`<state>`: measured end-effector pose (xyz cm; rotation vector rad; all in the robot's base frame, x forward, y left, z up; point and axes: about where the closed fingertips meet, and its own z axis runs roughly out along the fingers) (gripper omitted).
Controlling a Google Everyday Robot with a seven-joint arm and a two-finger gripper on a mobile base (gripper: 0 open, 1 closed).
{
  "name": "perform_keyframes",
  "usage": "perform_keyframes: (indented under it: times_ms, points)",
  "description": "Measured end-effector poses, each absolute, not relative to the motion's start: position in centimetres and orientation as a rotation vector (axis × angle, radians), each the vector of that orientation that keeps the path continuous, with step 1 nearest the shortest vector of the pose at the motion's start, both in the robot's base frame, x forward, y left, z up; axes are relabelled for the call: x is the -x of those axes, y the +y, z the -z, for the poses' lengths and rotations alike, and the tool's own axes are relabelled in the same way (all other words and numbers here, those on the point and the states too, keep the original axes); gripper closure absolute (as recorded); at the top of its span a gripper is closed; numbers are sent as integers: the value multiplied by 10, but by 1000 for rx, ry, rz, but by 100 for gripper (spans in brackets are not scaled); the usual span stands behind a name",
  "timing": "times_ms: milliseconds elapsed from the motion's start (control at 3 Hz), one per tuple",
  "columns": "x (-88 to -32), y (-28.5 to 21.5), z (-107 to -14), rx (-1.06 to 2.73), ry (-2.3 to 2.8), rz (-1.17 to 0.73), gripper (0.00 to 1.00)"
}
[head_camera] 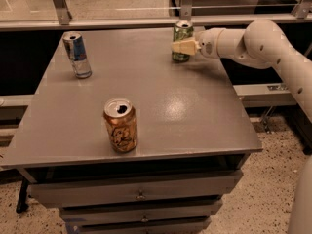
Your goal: Move green can near orange can
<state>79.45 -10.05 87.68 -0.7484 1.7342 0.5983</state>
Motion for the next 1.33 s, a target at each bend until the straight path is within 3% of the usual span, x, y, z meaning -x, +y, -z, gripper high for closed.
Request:
perform_keyframes:
  times_ms: [667, 1000, 1333]
  points:
    - [-731, -101, -902, 756, 1652, -812, 87]
    - [-691, -109, -920, 850, 1597, -895, 100]
    - [-638, -112, -922, 1036, 1562, -946, 100]
